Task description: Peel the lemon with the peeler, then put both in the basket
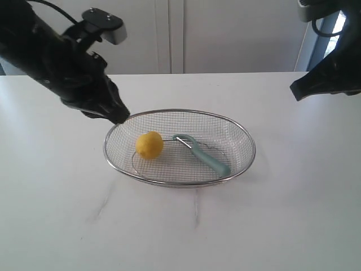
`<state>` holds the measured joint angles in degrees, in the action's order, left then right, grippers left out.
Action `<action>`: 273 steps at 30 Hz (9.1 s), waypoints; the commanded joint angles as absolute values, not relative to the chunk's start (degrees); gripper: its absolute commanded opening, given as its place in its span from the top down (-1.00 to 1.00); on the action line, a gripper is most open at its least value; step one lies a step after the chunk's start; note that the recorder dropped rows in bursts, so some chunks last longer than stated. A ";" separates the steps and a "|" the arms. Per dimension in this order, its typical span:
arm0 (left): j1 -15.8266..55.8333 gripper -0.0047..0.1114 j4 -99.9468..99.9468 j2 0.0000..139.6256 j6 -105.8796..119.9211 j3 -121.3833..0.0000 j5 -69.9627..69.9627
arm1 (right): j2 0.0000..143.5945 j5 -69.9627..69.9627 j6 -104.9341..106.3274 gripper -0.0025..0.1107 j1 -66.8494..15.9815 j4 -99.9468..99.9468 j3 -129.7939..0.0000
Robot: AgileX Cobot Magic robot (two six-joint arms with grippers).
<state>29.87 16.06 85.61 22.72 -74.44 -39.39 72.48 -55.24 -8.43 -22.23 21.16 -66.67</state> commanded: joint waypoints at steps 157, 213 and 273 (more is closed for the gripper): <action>0.00 0.92 14.15 0.00 9.10 0.00 -14.94 | 19.86 -52.22 -9.07 0.96 -13.46 20.57 -66.74; 0.10 0.92 14.15 0.00 9.10 0.00 -14.94 | 3.52 -43.98 -9.07 0.96 -5.19 15.37 -58.01; 0.09 0.92 14.15 0.00 9.10 0.00 -14.94 | 0.00 -19.27 -10.77 0.96 3.70 0.96 0.00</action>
<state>0.00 13.54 0.23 9.29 -0.27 -15.01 0.35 -19.56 -10.50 3.29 1.12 -0.13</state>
